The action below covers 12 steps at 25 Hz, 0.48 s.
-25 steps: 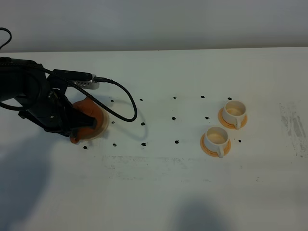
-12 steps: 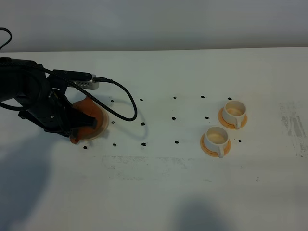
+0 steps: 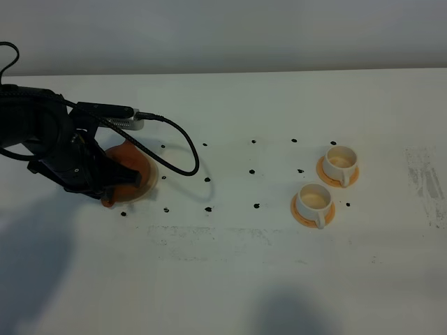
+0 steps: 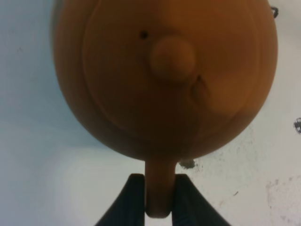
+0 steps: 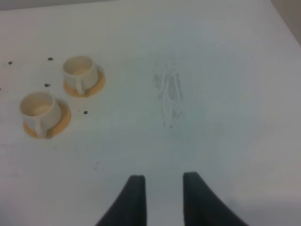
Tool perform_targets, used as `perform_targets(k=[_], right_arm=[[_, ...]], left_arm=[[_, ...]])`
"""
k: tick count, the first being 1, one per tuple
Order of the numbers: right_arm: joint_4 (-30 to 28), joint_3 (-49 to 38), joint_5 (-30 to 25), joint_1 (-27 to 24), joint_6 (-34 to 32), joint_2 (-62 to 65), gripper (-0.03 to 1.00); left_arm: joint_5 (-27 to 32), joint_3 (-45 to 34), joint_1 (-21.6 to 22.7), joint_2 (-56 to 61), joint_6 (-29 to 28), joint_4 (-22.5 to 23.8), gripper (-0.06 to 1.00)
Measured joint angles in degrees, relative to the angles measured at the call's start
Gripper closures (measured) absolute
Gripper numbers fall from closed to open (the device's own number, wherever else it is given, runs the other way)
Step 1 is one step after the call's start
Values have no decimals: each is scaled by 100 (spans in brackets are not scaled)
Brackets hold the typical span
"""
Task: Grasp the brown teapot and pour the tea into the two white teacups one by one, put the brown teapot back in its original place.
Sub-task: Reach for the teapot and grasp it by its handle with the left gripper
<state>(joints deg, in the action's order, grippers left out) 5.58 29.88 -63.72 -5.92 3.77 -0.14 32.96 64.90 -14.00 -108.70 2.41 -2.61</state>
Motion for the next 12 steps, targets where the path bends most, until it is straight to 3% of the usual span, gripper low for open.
perform_targets(k=[12], right_arm=[[0, 0, 0, 0, 0, 0, 75]], left_arm=[[-63, 0, 0, -12, 0, 12, 77]])
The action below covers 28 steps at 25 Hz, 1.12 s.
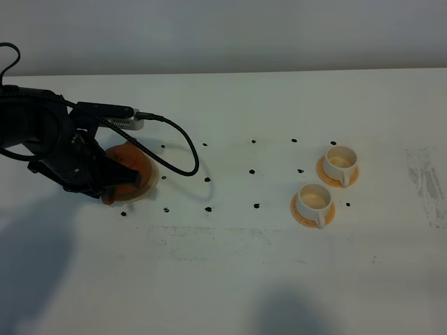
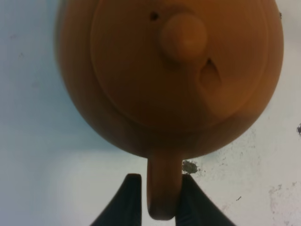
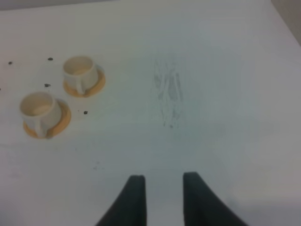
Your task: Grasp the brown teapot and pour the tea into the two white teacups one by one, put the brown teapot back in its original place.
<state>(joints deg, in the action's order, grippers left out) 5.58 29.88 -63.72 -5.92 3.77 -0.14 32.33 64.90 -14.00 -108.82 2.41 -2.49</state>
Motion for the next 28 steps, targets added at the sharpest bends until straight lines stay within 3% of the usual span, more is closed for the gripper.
perform_targets(k=[5, 20, 28], right_arm=[[0, 0, 0, 0, 0, 0, 75], [0, 0, 0, 0, 0, 0, 75], [0, 0, 0, 0, 0, 0, 75]], left_arm=[[0, 0, 0, 0, 5, 22, 85], [-85, -11, 65, 136, 22, 249, 85], [-240, -11, 78, 307, 339, 301, 85]])
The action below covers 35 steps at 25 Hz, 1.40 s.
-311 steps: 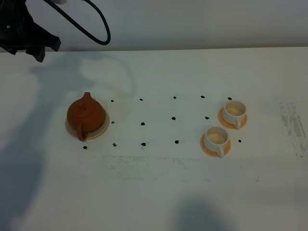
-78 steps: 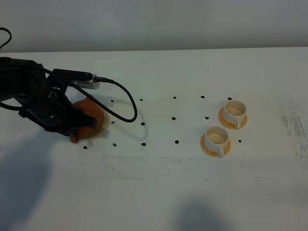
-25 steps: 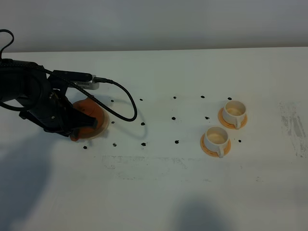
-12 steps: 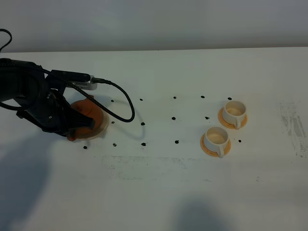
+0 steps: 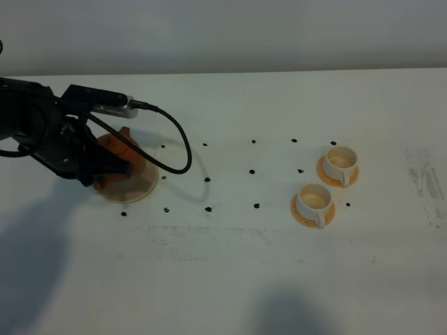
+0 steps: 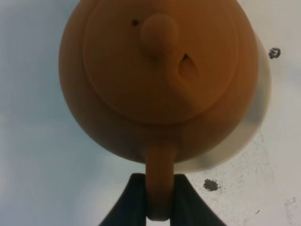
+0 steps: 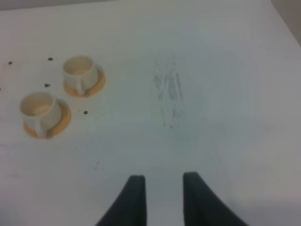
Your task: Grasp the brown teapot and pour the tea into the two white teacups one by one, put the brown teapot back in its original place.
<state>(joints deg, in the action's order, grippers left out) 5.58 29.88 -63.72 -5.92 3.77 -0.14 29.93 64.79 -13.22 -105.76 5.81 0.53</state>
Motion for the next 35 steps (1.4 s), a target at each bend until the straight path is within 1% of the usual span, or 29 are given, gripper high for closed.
perform_targets(k=[5, 9, 16, 19, 23, 32, 35], right_arm=[[0, 0, 0, 0, 0, 0, 75], [0, 0, 0, 0, 0, 0, 75], [0, 0, 0, 0, 0, 0, 75], [0, 0, 0, 0, 0, 0, 75], [0, 0, 0, 0, 0, 0, 75], [0, 0, 0, 0, 0, 0, 75], [0, 0, 0, 0, 0, 0, 75]], left_arm=[[-106, 0, 0, 0, 104, 28, 85], [-344, 0, -6, 22, 348, 125, 85], [-751, 0, -32, 305, 941, 125, 85], [-852, 0, -68, 425, 1348, 35, 85], [-920, 0, -74, 491, 2094, -452, 85], [-903, 0, -74, 491, 4014, -2022, 85], [-737, 35, -74, 491, 4588, -2505, 85]])
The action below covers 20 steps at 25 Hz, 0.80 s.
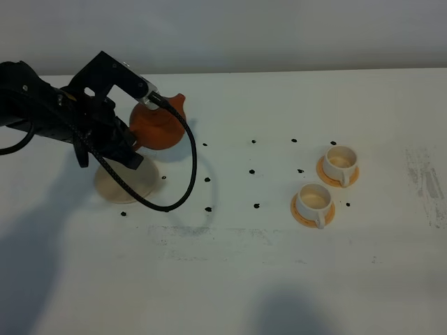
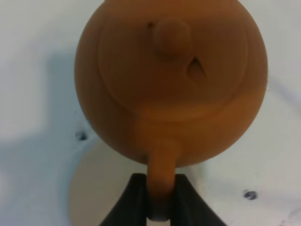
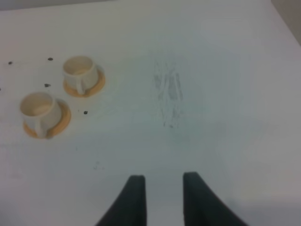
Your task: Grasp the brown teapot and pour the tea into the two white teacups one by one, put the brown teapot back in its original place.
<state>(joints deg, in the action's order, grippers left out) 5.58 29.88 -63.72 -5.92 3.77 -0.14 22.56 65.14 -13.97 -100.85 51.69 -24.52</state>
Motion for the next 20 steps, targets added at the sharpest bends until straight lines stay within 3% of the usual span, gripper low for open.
perform_targets(k=[7, 20], right_arm=[[5, 0, 0, 0, 0, 0, 75], [5, 0, 0, 0, 0, 0, 75]], left_arm=[[685, 485, -160, -29, 554, -326, 85], [1444, 1644, -984, -984, 617, -334, 85]])
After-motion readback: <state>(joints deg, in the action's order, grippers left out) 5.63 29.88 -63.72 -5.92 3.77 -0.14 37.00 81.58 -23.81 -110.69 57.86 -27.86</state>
